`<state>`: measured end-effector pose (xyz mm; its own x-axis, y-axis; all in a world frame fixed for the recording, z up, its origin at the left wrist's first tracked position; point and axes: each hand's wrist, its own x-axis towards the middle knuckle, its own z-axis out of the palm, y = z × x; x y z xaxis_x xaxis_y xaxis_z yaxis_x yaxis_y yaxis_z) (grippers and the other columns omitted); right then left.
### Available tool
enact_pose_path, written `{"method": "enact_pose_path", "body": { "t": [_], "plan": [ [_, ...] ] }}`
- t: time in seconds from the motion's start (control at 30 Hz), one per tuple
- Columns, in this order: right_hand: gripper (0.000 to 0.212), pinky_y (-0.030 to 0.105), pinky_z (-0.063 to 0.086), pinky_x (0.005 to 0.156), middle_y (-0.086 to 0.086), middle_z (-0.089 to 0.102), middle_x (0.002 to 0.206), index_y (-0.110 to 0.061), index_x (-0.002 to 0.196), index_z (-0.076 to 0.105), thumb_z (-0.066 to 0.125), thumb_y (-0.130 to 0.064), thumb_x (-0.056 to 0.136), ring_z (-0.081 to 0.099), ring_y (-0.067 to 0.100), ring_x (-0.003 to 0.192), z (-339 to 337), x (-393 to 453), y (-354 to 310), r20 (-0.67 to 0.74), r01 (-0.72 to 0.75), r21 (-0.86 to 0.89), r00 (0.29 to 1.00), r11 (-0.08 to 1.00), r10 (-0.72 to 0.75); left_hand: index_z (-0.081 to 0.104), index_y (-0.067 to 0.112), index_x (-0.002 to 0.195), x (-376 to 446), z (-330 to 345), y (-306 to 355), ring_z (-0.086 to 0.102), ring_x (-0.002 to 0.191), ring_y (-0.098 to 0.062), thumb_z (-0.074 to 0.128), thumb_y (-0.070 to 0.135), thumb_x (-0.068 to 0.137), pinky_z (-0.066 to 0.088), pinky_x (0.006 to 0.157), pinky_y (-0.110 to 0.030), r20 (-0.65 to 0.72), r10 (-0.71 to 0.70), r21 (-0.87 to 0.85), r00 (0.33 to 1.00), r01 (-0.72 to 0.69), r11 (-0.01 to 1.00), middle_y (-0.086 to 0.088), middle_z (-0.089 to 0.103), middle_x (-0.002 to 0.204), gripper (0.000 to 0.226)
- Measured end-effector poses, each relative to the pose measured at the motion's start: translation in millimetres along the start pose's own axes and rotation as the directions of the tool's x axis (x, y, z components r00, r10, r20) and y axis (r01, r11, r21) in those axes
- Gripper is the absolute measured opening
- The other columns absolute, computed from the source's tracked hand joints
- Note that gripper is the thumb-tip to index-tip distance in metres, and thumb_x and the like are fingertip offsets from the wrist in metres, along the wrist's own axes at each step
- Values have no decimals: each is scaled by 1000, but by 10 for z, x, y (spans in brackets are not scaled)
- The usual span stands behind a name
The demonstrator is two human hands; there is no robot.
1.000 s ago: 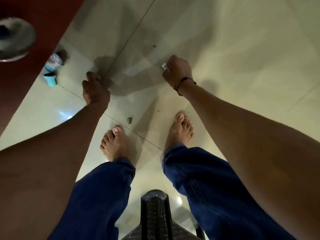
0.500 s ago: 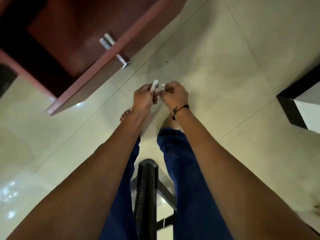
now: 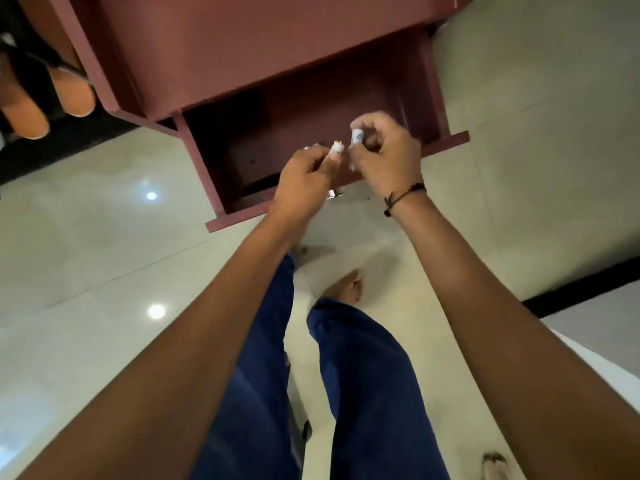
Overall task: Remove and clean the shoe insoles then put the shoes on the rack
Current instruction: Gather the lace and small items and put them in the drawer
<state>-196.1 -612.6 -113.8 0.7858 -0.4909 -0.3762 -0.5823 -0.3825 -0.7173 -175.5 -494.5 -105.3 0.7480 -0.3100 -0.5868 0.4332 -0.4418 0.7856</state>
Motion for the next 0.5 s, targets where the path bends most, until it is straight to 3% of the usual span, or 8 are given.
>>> {"method": "enact_pose_path", "body": {
  "t": [0.17,0.23,0.33,0.4,0.5],
  "plan": [
    [20,30,48,72,-8,51,57,-16,96,63,58,-7,79,57,17,67,119,503,54,160,18,-275,987,961,27,54,11,91,582,-51,-53,45,61,-8,47,24,98,36,52,-19,2,-173,147,985,171,974,5,49,70,16],
    [22,25,45,71,-11,47,61,-15,100,63,58,-6,80,54,14,73,168,686,126,203,-1,-356,976,934,78,55,9,105,760,-38,-107,53,72,-12,51,19,95,40,59,-18,7,-184,228,983,178,957,-1,57,84,14],
    [23,25,48,76,0,59,83,-12,103,61,58,-5,81,59,19,87,252,957,277,249,-53,-417,953,907,171,51,15,127,1022,40,-211,61,94,-25,54,8,90,41,65,-19,37,-153,327,987,133,936,-13,64,106,38],
    [26,30,46,88,10,63,105,-9,110,58,57,-7,84,58,24,102,325,1092,338,297,-32,-475,935,879,195,55,16,127,1166,71,-238,61,101,-27,53,7,88,40,69,-16,59,-97,400,994,65,914,-14,66,108,40],
    [36,28,39,92,13,55,126,-6,123,48,54,-12,89,49,27,119,468,1281,427,379,34,-539,902,841,207,63,11,118,1386,106,-316,59,109,-25,51,9,89,39,83,-20,16,-72,463,997,57,885,-12,66,115,32]
  ]
}}
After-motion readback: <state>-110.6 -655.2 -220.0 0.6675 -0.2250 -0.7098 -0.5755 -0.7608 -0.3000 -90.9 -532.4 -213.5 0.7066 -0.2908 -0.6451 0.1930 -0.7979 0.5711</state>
